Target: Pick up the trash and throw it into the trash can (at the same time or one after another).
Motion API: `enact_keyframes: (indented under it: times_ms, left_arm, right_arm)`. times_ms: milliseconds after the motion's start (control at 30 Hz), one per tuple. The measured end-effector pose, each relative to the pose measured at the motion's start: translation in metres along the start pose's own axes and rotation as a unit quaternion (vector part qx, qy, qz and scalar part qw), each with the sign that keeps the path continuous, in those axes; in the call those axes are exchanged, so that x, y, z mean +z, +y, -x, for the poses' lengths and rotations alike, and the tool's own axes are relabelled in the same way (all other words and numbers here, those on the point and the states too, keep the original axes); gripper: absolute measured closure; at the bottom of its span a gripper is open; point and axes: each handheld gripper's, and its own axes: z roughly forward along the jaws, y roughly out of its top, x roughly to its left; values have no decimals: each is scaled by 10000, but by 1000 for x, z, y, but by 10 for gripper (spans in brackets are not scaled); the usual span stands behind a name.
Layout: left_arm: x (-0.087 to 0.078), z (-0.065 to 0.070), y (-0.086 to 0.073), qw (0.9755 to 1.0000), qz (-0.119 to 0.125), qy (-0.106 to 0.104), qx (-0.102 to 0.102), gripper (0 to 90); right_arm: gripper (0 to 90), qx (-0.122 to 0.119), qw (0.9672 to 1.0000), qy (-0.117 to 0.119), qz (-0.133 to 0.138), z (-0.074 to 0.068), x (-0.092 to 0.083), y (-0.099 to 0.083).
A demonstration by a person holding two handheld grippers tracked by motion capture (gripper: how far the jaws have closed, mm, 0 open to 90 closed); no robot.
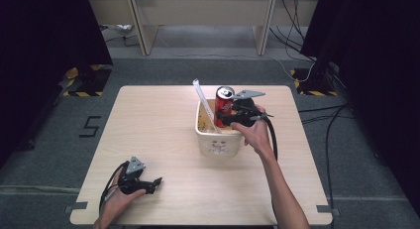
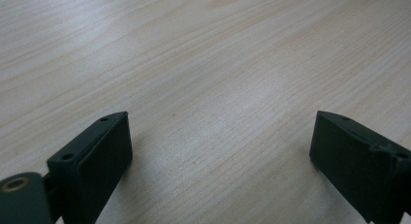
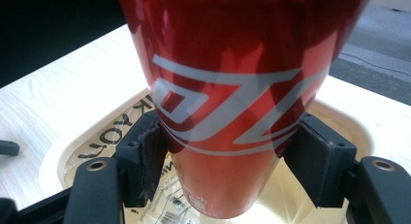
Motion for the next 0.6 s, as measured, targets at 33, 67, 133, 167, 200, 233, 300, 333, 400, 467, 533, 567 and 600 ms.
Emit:
enact_keyframes:
  times_ms: [33,67,133,167,200,233,300,333,400,467,533,567,600]
  left_arm:
    - [0,0,0,10000,-3,-3,2,74]
    - [0,0,0,10000,-5,-2,2,73]
    - [0,0,0,10000,-8,-6,5,73]
    - [0,0,0,10000,5,1,-1,73]
    - [0,0,0,10000,-3,-5,2,73]
    - [0,0,0,10000,-5,-5,2,73]
    - [0,0,0,10000,-7,-4,-2,73]
    - [0,0,0,10000,-10,-5,1,73]
    - [0,0,0,10000,-7,-8,2,73]
    - [0,0,0,10000,-1,-4,1,73]
    - [0,0,0,10000,-3,-4,2,74]
    - [0,0,0,10000,-5,-8,1,74]
    - [0,0,0,10000,4,-2,-4,73]
  right_arm:
    - [341,-13,10000,11,-4,0,1,0]
    - [341,-9,10000,39,-3,0,1,-1]
    - [340,-1,10000,69,-26,0,3,-2]
    - [340,-20,10000,70,-38,0,3,-2]
    - [339,-34,9999,101,-44,0,4,-3]
    - [339,-52,9999,105,-52,0,4,-3]
    - [339,-36,10000,69,-62,-1,5,-4]
    - [339,-82,9999,50,-71,-1,5,-4]
    - [338,-97,9999,58,-85,-1,6,-4]
    - [338,-86,9999,52,-102,-2,6,-4]
    - [337,-91,9998,105,-139,-2,7,-4]
    - [336,-91,9997,143,-151,-2,7,-4]
    - [334,-92,9997,180,-157,-2,7,-4]
